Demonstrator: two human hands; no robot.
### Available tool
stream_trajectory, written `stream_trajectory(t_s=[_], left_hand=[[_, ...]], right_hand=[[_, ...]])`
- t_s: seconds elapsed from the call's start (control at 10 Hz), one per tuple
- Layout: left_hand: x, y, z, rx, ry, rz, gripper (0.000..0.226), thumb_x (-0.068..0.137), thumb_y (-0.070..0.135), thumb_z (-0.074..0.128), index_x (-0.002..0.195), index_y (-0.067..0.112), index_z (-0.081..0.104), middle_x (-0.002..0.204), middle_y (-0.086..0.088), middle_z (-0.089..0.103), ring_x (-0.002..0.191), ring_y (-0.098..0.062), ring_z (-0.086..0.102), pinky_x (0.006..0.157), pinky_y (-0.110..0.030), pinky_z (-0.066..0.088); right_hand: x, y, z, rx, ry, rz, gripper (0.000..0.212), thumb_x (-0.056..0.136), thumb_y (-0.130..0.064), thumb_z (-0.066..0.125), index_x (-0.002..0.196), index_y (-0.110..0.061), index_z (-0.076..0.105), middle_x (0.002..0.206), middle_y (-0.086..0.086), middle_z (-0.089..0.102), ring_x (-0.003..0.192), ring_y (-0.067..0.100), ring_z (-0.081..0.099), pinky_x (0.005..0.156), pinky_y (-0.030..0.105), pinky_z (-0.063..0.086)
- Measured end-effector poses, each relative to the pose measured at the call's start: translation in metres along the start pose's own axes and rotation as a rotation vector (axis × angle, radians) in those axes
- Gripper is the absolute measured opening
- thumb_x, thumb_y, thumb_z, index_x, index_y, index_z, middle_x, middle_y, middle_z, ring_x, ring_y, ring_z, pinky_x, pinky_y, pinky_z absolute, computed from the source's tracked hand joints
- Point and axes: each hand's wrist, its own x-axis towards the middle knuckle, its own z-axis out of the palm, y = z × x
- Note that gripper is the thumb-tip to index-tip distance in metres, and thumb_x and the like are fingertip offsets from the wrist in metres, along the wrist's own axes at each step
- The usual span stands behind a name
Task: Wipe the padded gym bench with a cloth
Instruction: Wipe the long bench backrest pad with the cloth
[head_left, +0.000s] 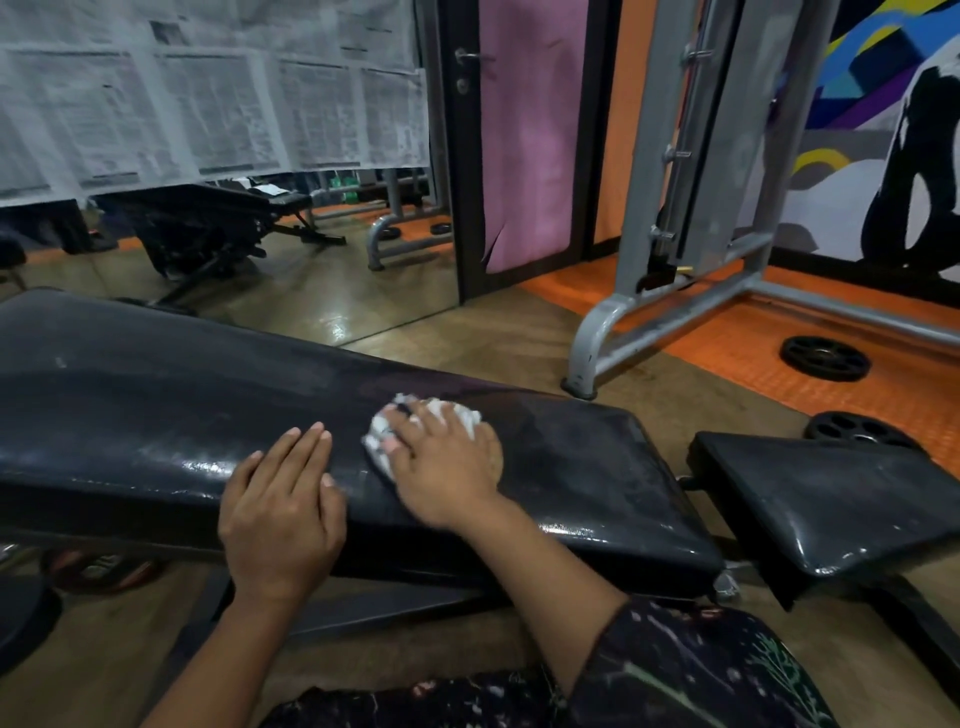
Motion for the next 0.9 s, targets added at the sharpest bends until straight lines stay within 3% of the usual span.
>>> stream_trajectory(t_s=[0.1,0.2,0.3,0.4,0.5,0.6,0.7,0.8,0.9], left_hand=[[-0.001,-0.002,0.0,-0.001,0.004,0.019,0.044,0.092,0.023,0.036,0.118,0.002,0.065,0.124,-0.009,0.064,0.118,-0.024,0.059,0.1,-0.042,0.038],[-0.001,-0.003,-0.002,0.002,-0.002,0.009,0.044,0.093,0.024,0.035,0.118,0.003,0.065,0.124,-0.008,0.064,0.119,-0.023,0.058,0.1,-0.042,0.038],[-0.001,-0.001,-0.003,0.004,-0.02,0.001,0.044,0.093,0.025,0.035,0.119,0.004,0.065,0.125,-0.007,0.063,0.12,-0.022,0.057,0.102,-0.042,0.038],[0.0,0.0,-0.002,-0.003,-0.022,-0.003,0.044,0.093,0.025,0.036,0.119,0.005,0.065,0.125,-0.006,0.063,0.121,-0.022,0.057,0.102,-0.042,0.038],[-0.001,-0.001,-0.001,0.003,-0.004,0.004,0.044,0.093,0.025,0.035,0.118,0.004,0.065,0.124,-0.007,0.063,0.119,-0.023,0.058,0.101,-0.042,0.038],[0.0,-0.002,0.0,0.005,-0.002,0.015,0.044,0.093,0.025,0.035,0.118,0.004,0.065,0.123,-0.008,0.064,0.118,-0.023,0.059,0.1,-0.042,0.039],[-0.001,-0.003,0.0,0.003,-0.006,0.005,0.044,0.093,0.026,0.035,0.119,0.004,0.065,0.124,-0.007,0.063,0.12,-0.022,0.057,0.1,-0.042,0.039],[-0.002,-0.002,0.0,-0.002,-0.007,0.0,0.044,0.093,0.026,0.037,0.119,0.005,0.065,0.125,-0.007,0.063,0.12,-0.022,0.057,0.101,-0.042,0.038],[-0.001,-0.001,0.0,0.003,0.001,-0.001,0.043,0.092,0.025,0.038,0.118,0.005,0.066,0.125,-0.007,0.063,0.12,-0.022,0.057,0.101,-0.042,0.038]], right_hand=[[-0.038,0.002,-0.002,-0.007,0.025,-0.128,0.048,0.098,-0.047,0.027,0.145,-0.045,0.026,0.158,-0.013,0.024,0.147,0.02,0.016,0.115,0.05,0.01],[-0.051,0.039,-0.012,-0.037,0.046,-0.111,0.051,0.094,-0.051,0.017,0.144,-0.047,0.029,0.156,-0.015,0.029,0.146,0.016,0.021,0.116,0.047,0.015],[-0.018,0.067,-0.022,-0.065,-0.05,0.097,0.047,0.098,-0.051,0.02,0.144,-0.048,0.027,0.157,-0.019,0.022,0.146,0.013,0.017,0.116,0.046,0.013],[0.012,0.051,-0.027,-0.056,-0.114,0.19,0.048,0.098,-0.052,0.019,0.146,-0.048,0.023,0.159,-0.02,0.013,0.147,0.018,0.011,0.116,0.053,0.008],[-0.006,0.021,-0.018,-0.014,-0.112,0.037,0.046,0.1,-0.048,0.023,0.146,-0.047,0.022,0.16,-0.017,0.012,0.148,0.022,0.007,0.116,0.055,0.002],[-0.052,0.021,-0.014,-0.016,-0.046,-0.108,0.049,0.097,-0.051,0.02,0.146,-0.049,0.019,0.16,-0.018,0.013,0.149,0.017,0.005,0.117,0.05,0.001],[-0.051,0.055,-0.02,-0.066,-0.014,-0.012,0.056,0.091,-0.057,0.009,0.145,-0.05,0.023,0.158,-0.02,0.019,0.147,0.014,0.012,0.117,0.046,0.008],[-0.004,0.075,-0.021,-0.06,-0.04,0.224,0.05,0.095,-0.053,0.016,0.144,-0.048,0.026,0.158,-0.018,0.02,0.146,0.018,0.016,0.116,0.05,0.01],[0.029,0.057,-0.014,0.015,-0.12,0.255,0.048,0.097,-0.051,0.019,0.145,-0.049,0.024,0.16,-0.015,0.014,0.147,0.024,0.011,0.115,0.056,0.004]])
